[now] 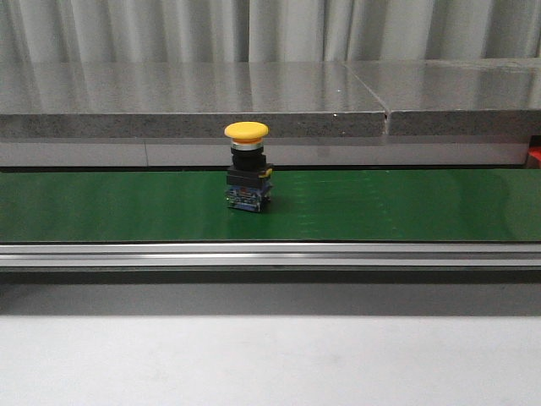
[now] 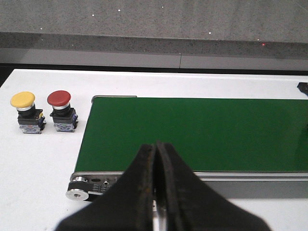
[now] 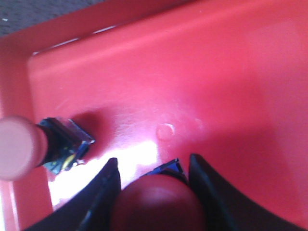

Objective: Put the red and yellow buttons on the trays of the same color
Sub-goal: 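Carry the red button into the red tray and open the right gripper, then move the right gripper back over the conveyor toward the yellow button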

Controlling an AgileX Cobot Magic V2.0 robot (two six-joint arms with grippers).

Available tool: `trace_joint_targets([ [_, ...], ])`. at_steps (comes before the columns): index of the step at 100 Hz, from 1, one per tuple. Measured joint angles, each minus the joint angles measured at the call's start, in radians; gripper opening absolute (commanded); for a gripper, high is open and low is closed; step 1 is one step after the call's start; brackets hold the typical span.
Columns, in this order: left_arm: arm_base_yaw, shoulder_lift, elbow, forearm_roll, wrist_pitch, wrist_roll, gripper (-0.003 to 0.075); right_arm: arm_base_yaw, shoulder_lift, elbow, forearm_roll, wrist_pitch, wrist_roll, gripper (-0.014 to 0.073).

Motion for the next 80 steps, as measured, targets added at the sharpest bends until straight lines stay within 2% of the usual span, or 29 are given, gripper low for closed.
trace_joint_targets([
  [53, 0.000, 0.000, 0.000, 0.000, 0.000, 0.000, -0.0019, -0.010, 0.064, -0.002, -0.007, -0.015, 0.000, 0.0147],
  [62, 0.000, 0.000, 0.000, 0.000, 0.000, 0.000, -0.0019, -0.010, 0.064, -0.002, -0.007, -0.016, 0.000, 0.0246],
  [72, 0.000, 0.000, 0.000, 0.000, 0.000, 0.000, -0.0019, -0.010, 0.064, -0.002, -0.007, -0.016, 0.000, 0.0456],
  [80, 0.000, 0.000, 0.000, 0.000, 0.000, 0.000, -0.0019, -0.010, 0.064, -0.002, -0.007, -0.012, 0.000, 0.0575],
])
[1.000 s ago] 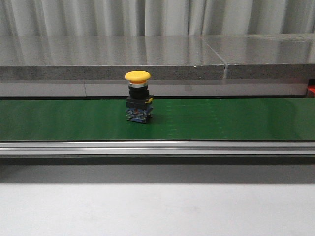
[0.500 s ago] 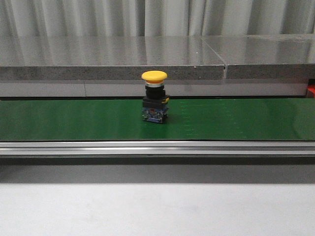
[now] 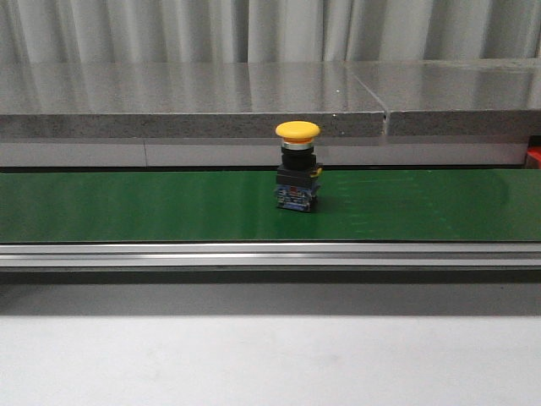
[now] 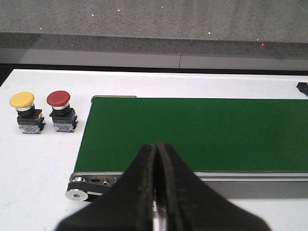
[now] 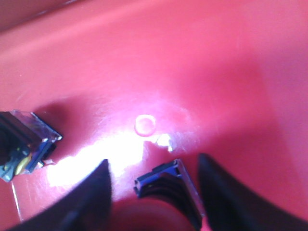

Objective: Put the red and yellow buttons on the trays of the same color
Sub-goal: 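Move the right gripper back over the conveyor toward the yellow button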

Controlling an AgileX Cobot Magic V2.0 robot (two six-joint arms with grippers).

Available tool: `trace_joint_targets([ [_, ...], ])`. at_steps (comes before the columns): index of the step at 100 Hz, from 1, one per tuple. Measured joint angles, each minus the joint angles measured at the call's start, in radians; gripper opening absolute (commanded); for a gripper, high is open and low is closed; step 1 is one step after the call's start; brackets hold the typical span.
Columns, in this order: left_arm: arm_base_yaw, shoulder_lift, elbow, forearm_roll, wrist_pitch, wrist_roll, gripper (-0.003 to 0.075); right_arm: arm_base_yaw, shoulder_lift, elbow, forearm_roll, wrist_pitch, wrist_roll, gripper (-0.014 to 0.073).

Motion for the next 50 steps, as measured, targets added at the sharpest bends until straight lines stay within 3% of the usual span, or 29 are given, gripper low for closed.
trace_joint_targets([
  [6, 0.000, 0.000, 0.000, 0.000, 0.000, 0.000, -0.0019, 0.000, 0.000, 0.000, 0.000, 0.000, 0.000, 0.0612],
  [50, 0.000, 0.000, 0.000, 0.000, 0.000, 0.000, -0.0019, 0.002, -0.202, 0.000, 0.047, -0.018, -0.002, 0.0614],
])
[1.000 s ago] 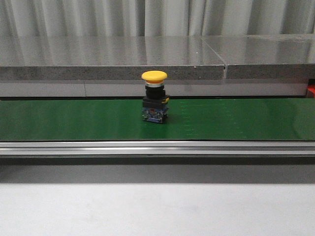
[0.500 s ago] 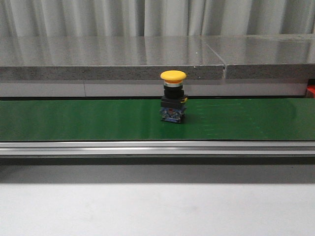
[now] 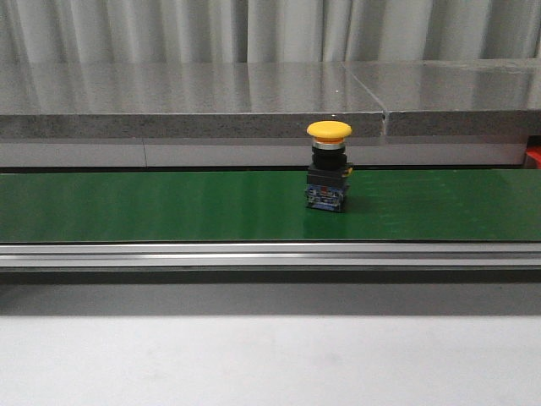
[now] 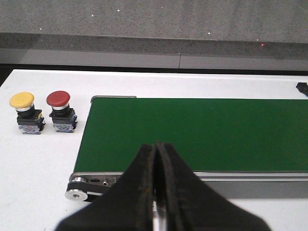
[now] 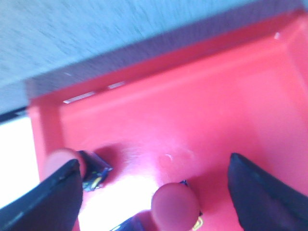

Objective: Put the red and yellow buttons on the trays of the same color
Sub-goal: 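Move the right gripper back over the conveyor toward the yellow button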

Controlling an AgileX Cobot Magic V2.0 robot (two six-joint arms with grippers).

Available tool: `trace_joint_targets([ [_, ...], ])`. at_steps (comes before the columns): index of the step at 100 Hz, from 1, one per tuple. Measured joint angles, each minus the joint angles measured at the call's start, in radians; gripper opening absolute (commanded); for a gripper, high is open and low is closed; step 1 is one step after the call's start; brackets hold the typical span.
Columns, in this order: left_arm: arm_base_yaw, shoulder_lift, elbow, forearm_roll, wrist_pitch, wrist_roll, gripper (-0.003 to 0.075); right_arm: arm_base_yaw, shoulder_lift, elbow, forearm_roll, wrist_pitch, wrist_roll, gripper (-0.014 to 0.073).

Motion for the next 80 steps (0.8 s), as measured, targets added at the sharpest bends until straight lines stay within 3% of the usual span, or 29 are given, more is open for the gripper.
trace_joint_targets([
  [24, 0.000, 0.000, 0.000, 0.000, 0.000, 0.000, -0.0019, 0.047, -0.175, 0.076, 0.008, 0.023, -0.055, 0.0612],
  [50, 0.000, 0.000, 0.000, 0.000, 0.000, 0.000, -0.0019, 0.171, -0.446, 0.377, 0.016, -0.038, -0.144, 0.0612],
  [80, 0.000, 0.000, 0.000, 0.000, 0.000, 0.000, -0.0019, 0.297, -0.697, 0.701, 0.020, -0.038, -0.161, 0.0612],
])
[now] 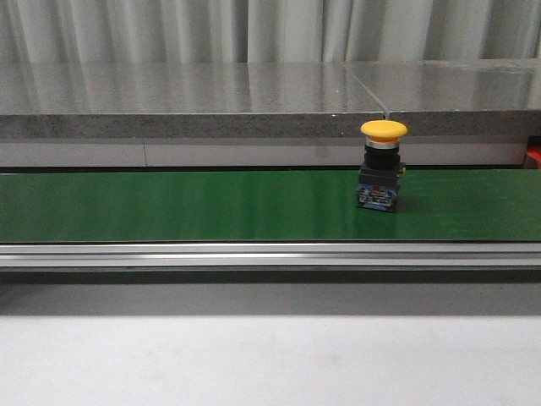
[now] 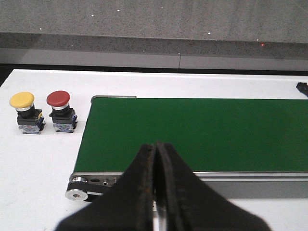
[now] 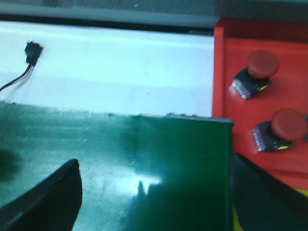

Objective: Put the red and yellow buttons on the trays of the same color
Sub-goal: 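Move the right gripper back over the conveyor toward the yellow button, then lower the right gripper onto the yellow button and grasp it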

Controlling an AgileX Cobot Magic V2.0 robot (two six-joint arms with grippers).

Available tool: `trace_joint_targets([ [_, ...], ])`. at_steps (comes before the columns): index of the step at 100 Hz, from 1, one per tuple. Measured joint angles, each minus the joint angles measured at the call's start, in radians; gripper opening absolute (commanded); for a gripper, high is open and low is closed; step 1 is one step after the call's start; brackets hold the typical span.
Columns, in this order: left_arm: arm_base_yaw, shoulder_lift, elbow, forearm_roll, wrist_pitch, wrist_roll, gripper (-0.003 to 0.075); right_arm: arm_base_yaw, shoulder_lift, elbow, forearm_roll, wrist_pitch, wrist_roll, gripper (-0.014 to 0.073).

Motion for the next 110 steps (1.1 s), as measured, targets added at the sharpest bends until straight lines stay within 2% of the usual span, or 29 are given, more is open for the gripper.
trace_joint_targets([
  [20, 0.000, 0.000, 0.000, 0.000, 0.000, 0.000, -0.0019, 0.102, -0.062, 0.108, 0.000, 0.010, -0.016, 0.0612],
  [45, 0.000, 0.000, 0.000, 0.000, 0.000, 0.000, -0.0019, 0.253, -0.057, 0.111, 0.000, 0.035, -0.078, 0.0612],
  [67, 0.000, 0.000, 0.000, 0.000, 0.000, 0.000, -0.0019, 0.315, 0.013, 0.111, 0.000, 0.031, -0.101, 0.0612],
  [110, 0.000, 0.000, 0.000, 0.000, 0.000, 0.000, -0.0019, 0.434, 0.159, 0.111, 0.024, -0.140, -0.115, 0.0612],
])
